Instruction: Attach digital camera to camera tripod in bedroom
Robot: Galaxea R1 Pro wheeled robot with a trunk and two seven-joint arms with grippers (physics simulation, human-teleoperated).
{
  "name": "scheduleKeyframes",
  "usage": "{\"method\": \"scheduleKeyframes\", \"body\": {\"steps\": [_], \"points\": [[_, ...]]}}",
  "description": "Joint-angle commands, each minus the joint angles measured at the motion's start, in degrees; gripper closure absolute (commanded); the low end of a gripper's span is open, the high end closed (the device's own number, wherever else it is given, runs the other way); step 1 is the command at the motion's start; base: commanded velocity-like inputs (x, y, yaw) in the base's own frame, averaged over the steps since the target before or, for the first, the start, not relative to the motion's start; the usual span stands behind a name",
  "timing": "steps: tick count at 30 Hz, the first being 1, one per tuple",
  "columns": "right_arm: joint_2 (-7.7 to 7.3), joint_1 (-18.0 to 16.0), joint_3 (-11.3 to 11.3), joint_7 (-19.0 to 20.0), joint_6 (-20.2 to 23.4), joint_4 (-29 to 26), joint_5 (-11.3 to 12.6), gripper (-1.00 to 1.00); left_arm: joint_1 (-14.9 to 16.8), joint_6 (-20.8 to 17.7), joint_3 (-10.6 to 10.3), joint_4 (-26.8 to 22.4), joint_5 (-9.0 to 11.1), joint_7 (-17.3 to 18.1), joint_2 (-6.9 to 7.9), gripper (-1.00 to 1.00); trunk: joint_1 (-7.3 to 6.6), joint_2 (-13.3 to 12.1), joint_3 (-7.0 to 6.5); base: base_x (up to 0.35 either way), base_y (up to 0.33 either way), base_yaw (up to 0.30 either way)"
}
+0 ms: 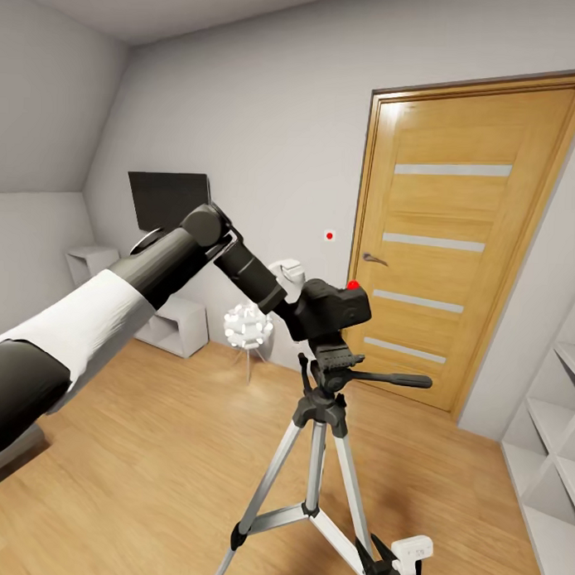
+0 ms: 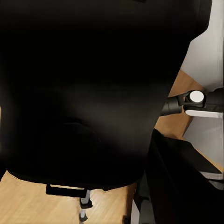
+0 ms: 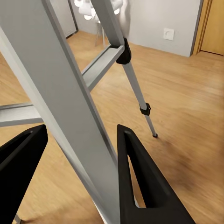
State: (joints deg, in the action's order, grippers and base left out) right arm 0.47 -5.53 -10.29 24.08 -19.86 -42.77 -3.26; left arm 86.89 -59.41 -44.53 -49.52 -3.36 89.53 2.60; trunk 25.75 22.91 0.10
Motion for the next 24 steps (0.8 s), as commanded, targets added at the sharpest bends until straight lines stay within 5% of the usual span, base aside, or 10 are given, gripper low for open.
{"method": "scheduleKeyframes", "body": {"steps": [1,24], "points": [[0.05,0.0,-0.3,-0.5,0.2,1.0,-2.6,1.00,0.0,-0.6,0.5,-0.1,-0.3,0.5,0.02,1.00,0.04,0.0,0.04,0.000,0.000,0.000],[0.05,0.0,-0.3,-0.5,0.1,1.0,-2.6,1.00,0.0,-0.6,1.1,0.3,-0.5,0.5,-0.30,1.00,0.04,0.0,0.04,0.000,0.000,0.000]]}}
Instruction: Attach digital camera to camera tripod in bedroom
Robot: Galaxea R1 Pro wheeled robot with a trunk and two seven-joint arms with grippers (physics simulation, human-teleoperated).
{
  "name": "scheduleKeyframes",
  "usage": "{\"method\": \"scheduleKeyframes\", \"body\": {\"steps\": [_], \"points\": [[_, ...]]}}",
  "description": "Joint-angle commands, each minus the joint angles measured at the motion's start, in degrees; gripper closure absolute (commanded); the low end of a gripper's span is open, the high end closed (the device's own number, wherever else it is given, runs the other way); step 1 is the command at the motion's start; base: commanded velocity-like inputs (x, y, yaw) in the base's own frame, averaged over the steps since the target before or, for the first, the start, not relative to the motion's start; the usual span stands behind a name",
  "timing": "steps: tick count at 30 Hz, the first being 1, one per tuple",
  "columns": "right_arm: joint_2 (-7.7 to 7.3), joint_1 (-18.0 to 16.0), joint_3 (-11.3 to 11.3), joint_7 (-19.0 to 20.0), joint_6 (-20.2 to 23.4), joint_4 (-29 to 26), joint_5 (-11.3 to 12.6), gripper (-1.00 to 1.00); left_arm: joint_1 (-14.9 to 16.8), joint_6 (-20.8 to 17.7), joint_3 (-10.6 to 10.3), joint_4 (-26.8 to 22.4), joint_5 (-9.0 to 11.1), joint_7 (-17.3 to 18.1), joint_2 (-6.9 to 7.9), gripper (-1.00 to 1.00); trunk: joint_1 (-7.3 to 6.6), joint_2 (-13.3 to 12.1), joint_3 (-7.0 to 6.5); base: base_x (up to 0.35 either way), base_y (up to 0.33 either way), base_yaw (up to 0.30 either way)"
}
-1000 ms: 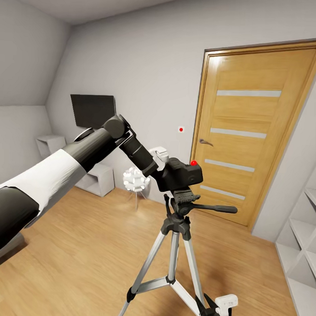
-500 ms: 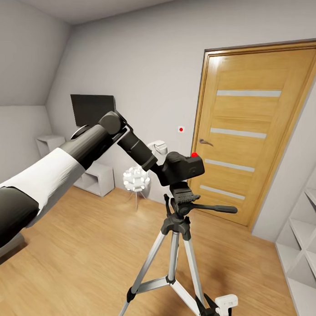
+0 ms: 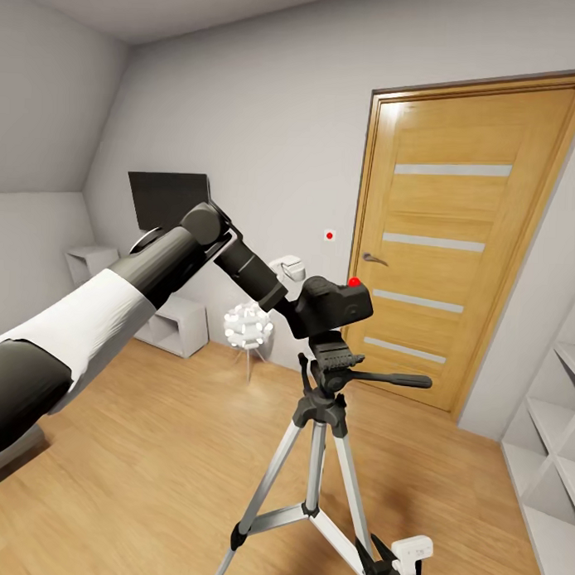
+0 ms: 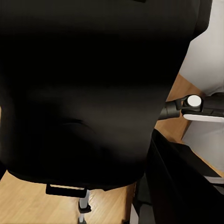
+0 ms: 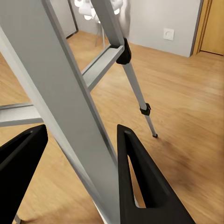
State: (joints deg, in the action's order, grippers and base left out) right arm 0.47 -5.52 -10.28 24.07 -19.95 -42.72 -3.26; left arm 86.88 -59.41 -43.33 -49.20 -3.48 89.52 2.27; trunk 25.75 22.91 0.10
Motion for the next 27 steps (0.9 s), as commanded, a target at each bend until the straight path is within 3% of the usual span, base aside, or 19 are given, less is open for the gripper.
{"method": "scheduleKeyframes", "body": {"steps": [1,27], "points": [[0.06,0.0,-0.3,-0.5,0.2,1.0,-2.6,1.00,0.0,-0.6,-0.1,0.0,-0.4,0.5,0.03,1.00,0.04,0.0,0.04,0.000,0.000,0.000],[0.06,0.0,-0.4,-0.5,0.2,1.0,-2.6,1.00,0.0,-0.6,-0.6,0.0,-0.5,0.5,0.10,1.00,0.04,0.0,0.04,0.000,0.000,0.000]]}}
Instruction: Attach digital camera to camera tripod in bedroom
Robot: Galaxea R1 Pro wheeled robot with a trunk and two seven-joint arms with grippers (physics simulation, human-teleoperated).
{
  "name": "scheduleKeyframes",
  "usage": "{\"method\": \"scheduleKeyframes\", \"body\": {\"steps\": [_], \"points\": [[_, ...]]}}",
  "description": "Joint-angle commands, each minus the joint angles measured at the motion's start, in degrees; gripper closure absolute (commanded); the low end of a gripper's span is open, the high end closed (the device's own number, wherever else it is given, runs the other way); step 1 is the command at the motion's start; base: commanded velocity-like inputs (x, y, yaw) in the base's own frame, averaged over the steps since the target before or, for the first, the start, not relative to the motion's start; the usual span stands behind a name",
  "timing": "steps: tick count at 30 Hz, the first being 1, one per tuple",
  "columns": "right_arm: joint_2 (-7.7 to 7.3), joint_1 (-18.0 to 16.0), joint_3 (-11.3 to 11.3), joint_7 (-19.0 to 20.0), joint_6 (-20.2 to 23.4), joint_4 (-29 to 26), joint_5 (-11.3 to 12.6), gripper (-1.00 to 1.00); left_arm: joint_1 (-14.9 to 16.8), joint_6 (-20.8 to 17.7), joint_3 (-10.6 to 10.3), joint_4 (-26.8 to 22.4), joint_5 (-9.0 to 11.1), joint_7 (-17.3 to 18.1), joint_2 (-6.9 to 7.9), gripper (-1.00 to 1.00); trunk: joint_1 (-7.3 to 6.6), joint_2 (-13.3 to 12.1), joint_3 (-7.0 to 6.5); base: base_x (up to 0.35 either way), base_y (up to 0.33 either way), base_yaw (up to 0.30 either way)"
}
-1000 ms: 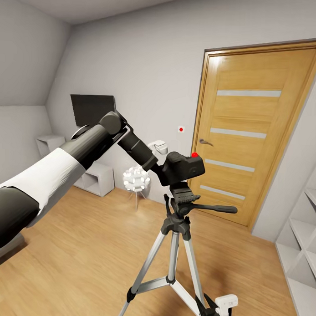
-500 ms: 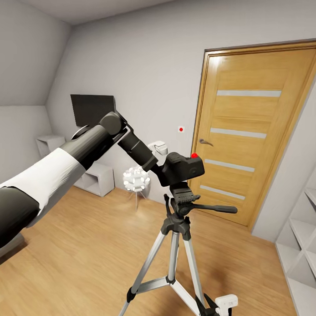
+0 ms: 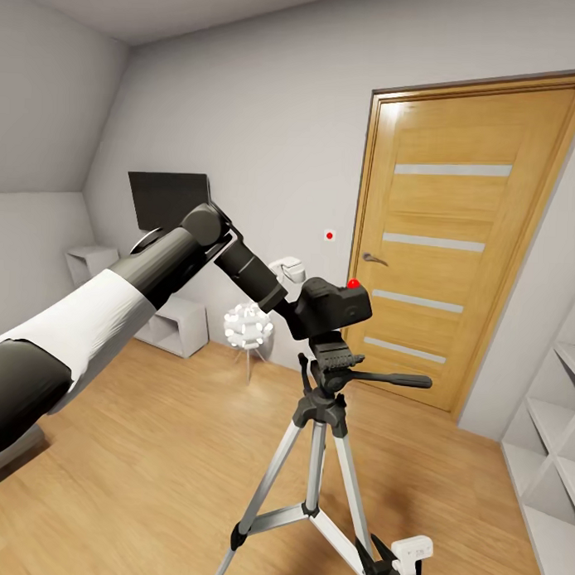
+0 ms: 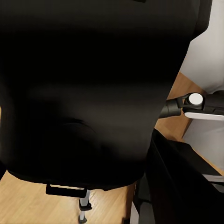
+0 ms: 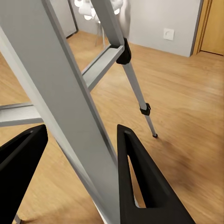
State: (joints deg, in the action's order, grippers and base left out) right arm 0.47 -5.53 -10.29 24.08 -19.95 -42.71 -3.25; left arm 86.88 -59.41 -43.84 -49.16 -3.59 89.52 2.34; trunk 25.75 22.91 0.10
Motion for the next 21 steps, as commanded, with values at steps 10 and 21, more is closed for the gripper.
{"method": "scheduleKeyframes", "body": {"steps": [10,21], "points": [[0.06,0.0,-0.3,-0.5,0.2,1.0,-2.6,1.00,0.0,-0.6,-0.1,-0.1,-0.4,0.5,0.03,1.00,0.04,0.0,0.04,0.000,0.000,0.000],[0.06,0.0,-0.3,-0.5,0.2,1.0,-2.6,1.00,0.0,-0.6,-0.2,-0.1,-0.4,0.5,0.09,1.00,0.04,0.0,0.04,0.000,0.000,0.000]]}}
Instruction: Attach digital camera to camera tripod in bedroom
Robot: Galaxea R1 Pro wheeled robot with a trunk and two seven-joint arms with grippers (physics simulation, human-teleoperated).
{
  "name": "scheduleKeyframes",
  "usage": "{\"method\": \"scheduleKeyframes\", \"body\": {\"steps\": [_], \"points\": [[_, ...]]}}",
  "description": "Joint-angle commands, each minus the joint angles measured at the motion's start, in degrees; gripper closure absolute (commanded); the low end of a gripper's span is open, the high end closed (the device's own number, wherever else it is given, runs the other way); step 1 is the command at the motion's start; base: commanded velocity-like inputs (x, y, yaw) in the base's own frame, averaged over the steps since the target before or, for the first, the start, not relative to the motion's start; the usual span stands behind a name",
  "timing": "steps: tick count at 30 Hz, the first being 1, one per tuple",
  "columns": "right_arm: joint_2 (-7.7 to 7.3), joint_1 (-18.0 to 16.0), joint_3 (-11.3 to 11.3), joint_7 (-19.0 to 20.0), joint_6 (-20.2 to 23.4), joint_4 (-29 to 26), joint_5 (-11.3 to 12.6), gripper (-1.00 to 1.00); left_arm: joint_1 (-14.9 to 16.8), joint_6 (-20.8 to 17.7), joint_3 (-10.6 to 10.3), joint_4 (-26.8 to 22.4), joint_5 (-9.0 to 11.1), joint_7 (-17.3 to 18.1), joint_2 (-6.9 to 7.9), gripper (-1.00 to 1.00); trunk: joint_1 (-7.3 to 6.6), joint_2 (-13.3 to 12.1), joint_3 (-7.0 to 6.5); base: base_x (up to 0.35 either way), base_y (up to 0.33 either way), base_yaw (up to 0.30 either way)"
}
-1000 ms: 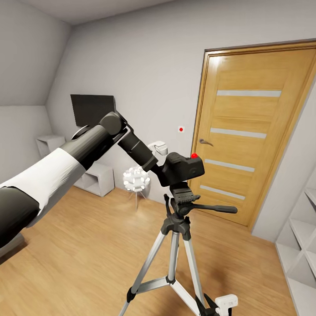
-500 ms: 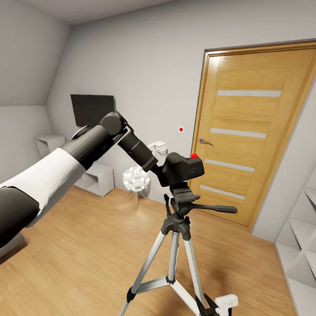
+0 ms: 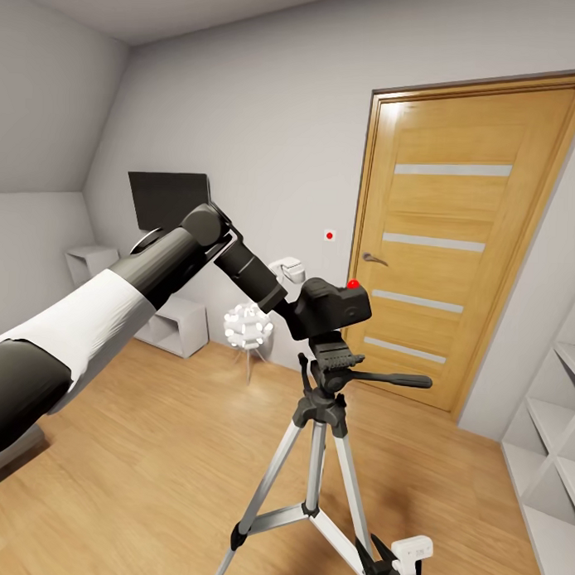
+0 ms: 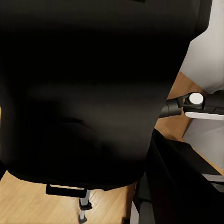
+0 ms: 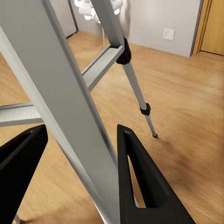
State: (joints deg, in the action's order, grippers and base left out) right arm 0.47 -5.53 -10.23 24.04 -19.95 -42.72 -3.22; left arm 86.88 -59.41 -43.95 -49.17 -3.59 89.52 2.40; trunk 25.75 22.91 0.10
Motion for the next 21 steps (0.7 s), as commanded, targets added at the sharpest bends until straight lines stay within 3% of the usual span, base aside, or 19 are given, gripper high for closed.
{"method": "scheduleKeyframes", "body": {"steps": [1,21], "points": [[0.06,0.0,-0.3,-0.5,0.2,1.0,-2.7,1.00,0.0,-0.6,-0.1,-0.1,-0.4,0.5,0.03,1.00,0.04,0.0,0.04,0.000,0.000,0.000],[0.06,0.0,-0.3,-0.5,0.2,1.0,-2.7,1.00,0.0,-0.6,-0.8,-0.1,-0.4,0.5,0.17,1.00,0.04,0.0,0.04,0.000,0.000,0.000]]}}
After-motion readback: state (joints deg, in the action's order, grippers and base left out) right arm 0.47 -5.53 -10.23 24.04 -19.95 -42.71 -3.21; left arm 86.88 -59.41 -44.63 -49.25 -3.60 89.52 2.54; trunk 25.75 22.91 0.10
